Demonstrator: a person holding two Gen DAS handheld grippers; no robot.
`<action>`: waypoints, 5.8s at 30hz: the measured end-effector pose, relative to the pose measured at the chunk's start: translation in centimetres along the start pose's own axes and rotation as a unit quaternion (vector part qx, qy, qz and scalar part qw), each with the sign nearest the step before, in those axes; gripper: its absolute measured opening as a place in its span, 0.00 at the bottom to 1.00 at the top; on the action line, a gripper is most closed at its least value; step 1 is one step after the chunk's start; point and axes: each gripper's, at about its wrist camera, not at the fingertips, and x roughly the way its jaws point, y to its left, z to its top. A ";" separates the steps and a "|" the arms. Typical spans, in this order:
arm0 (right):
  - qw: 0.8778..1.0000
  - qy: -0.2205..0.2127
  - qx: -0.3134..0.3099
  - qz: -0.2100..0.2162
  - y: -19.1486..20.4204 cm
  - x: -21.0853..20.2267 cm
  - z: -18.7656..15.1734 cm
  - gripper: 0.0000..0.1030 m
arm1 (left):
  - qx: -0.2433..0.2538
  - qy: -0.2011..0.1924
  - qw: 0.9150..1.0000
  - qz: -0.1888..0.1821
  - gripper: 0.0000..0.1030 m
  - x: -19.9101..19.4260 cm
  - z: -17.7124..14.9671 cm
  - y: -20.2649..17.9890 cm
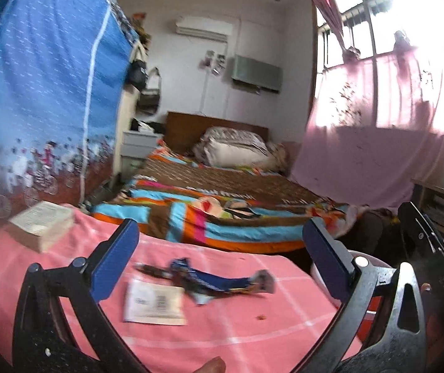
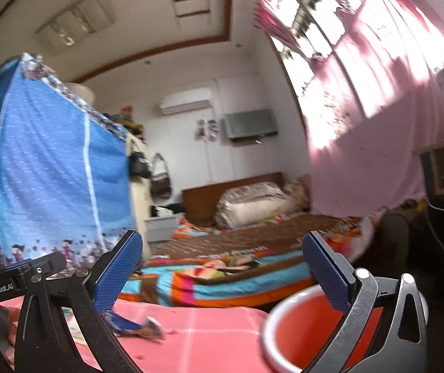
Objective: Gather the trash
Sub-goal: 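Move both open tools back over the trash on the bedspread, then grasp the blue crumpled wrapper with the right tool while the left tool grasps the green bottle, then carry the blue wrapper and green bottle with both tools over the bucket, then open both tools to drop the wrapper and bottle into the red bucket, then move both open tools back over the remaining bedspread trash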
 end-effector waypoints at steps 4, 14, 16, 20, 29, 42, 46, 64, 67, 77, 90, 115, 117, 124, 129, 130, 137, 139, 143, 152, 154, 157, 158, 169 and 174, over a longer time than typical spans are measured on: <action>0.999 -0.015 -0.014 0.043 2.9 0.2 -0.1 1.00 | 0.002 -0.020 0.999 0.032 1.00 -2.0 0.2 2.2; 0.991 -0.002 -0.065 0.115 8.1 0.8 -1.9 1.00 | -0.008 -0.041 0.995 0.091 1.00 -5.0 0.1 8.6; 0.990 0.004 -0.077 0.122 8.7 0.8 -2.3 1.00 | -0.012 -0.041 0.994 0.098 1.00 -5.2 0.2 9.8; 0.987 0.024 -0.097 0.125 9.8 1.7 -3.3 1.00 | -0.007 -0.033 0.993 0.113 1.00 -4.7 0.1 11.6; 0.973 0.137 -0.142 0.118 11.7 6.2 -5.7 1.00 | -0.008 0.010 0.995 0.102 1.00 -1.5 0.1 13.3; 0.916 0.373 -0.067 0.131 9.6 14.0 -10.0 0.99 | -0.071 0.233 0.969 0.036 0.89 8.6 -2.8 15.2; 0.902 0.404 -0.060 0.142 9.6 14.7 -10.8 0.95 | -0.087 0.278 0.956 0.027 0.73 11.0 -3.8 15.4; 0.887 0.435 -0.061 0.145 9.5 15.2 -11.5 0.35 | -0.124 0.293 0.948 0.001 0.31 11.4 -4.7 16.0; 0.886 0.434 -0.059 0.149 9.5 15.2 -11.5 0.27 | -0.130 0.285 0.950 0.000 0.31 11.1 -4.6 16.1; 0.900 0.391 -0.095 0.169 10.9 13.5 -10.7 0.13 | -0.105 0.210 0.972 -0.016 0.30 8.2 -2.9 14.8; 0.971 0.138 -0.114 0.161 9.9 5.6 -5.5 0.13 | -0.004 0.038 0.999 -0.030 0.30 2.4 -0.4 8.9; 0.999 0.030 -0.029 -0.030 -2.9 -0.2 0.7 0.14 | 0.106 0.008 0.978 -0.180 0.31 3.8 0.8 -8.5; 0.998 0.041 -0.028 -0.046 -4.0 -0.4 0.5 0.14 | 0.111 0.021 0.975 -0.191 0.31 4.2 0.3 -10.0; 0.992 0.079 -0.007 -0.099 -7.8 -1.1 -0.3 0.14 | 0.110 0.083 0.964 -0.228 0.31 6.3 -1.4 -13.9; 0.987 0.106 0.010 -0.119 -9.7 -1.0 -0.7 0.14 | 0.107 0.130 0.956 -0.240 0.31 7.6 -2.6 -16.4; 0.986 0.112 0.015 -0.122 -9.9 -0.9 -0.9 0.14 | 0.106 0.141 0.954 -0.241 0.31 8.0 -2.8 -16.8; 0.976 0.165 0.046 -0.136 -11.7 0.1 -2.0 0.17 | 0.078 0.233 0.937 -0.247 0.31 11.3 -4.6 -18.3; 0.972 0.183 0.056 -0.137 -12.2 0.5 -2.3 0.17 | 0.065 0.252 0.934 -0.245 0.31 12.0 -5.0 -18.5; 0.965 0.210 0.073 -0.142 -12.8 0.9 -2.9 0.17 | 0.041 0.278 0.927 -0.250 0.31 12.8 -5.8 -18.9; 0.950 0.254 0.105 -0.151 -14.3 1.4 -3.9 0.24 | 0.024 0.287 0.927 -0.241 0.40 13.1 -6.1 -18.3; 0.949 0.254 0.107 -0.150 -14.4 1.3 -3.8 0.37 | 0.020 0.281 0.930 -0.237 0.45 12.9 -5.9 -17.8; 0.952 0.248 0.108 -0.147 -14.3 1.1 -3.6 0.46 | 0.017 0.273 0.934 -0.228 0.54 12.5 -5.5 -17.1; 0.952 0.247 0.106 -0.146 -14.2 1.2 -3.5 0.46 | 0.015 0.269 0.937 -0.224 0.56 12.4 -5.4 -16.8; 0.967 0.204 0.078 -0.128 -11.2 1.1 -2.3 0.81 | -0.004 0.187 0.971 -0.150 0.99 9.9 -2.9 -11.7; 0.981 0.146 0.042 -0.121 -8.7 0.4 -1.2 1.00 | 0.004 0.102 0.991 -0.083 1.00 7.4 -1.6 -8.7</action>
